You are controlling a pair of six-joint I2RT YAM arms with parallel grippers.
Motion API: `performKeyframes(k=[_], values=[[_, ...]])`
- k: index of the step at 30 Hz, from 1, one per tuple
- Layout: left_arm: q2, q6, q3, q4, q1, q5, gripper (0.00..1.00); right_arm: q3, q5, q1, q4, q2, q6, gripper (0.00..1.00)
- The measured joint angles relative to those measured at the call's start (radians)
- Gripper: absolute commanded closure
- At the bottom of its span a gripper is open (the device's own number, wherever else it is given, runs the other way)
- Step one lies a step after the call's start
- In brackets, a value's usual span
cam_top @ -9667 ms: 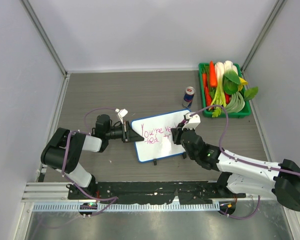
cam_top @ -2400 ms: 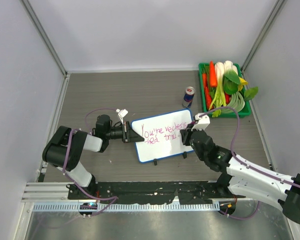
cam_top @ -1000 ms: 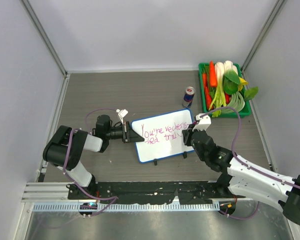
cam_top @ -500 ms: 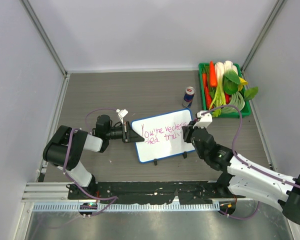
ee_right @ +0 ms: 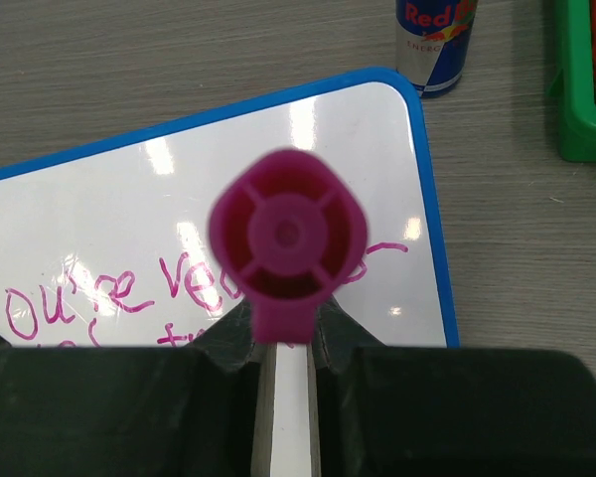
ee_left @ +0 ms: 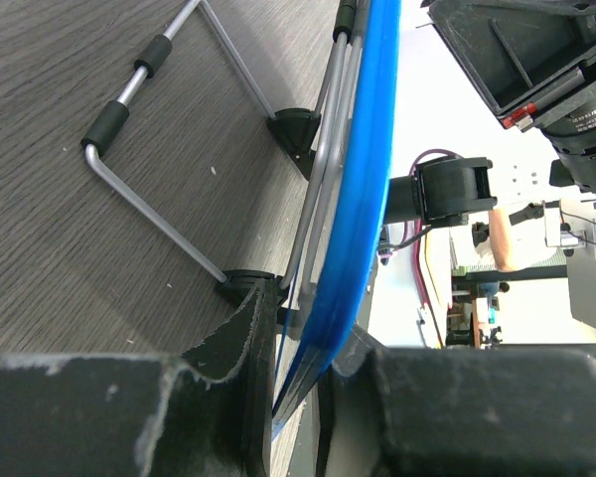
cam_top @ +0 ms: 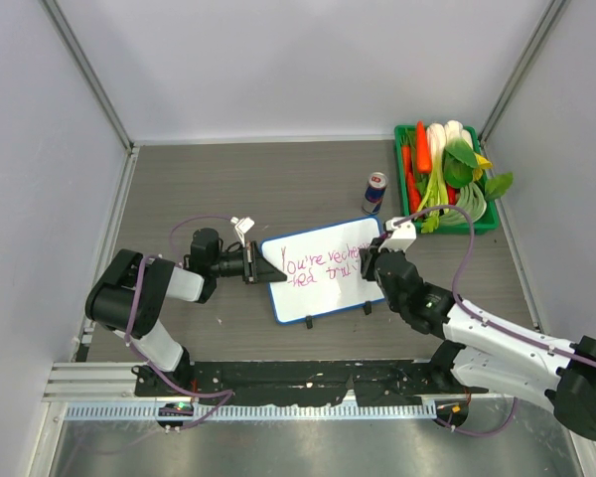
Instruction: Write a sentence on the whiteboard
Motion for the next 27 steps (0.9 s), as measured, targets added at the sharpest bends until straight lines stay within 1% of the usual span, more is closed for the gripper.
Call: performKeyframes(k=[12,27], values=[[0.004,-0.003,0.000,0.006,0.000,0.001,1.00,-0.027,-0.016,0.000,-0.019,-0.030,0.014,0.99],[0.005,-0.003,0.000,0.011,0.000,0.001,1.00,-0.071,-0.098,0.000,-0.043,-0.061,0.077,0.98]])
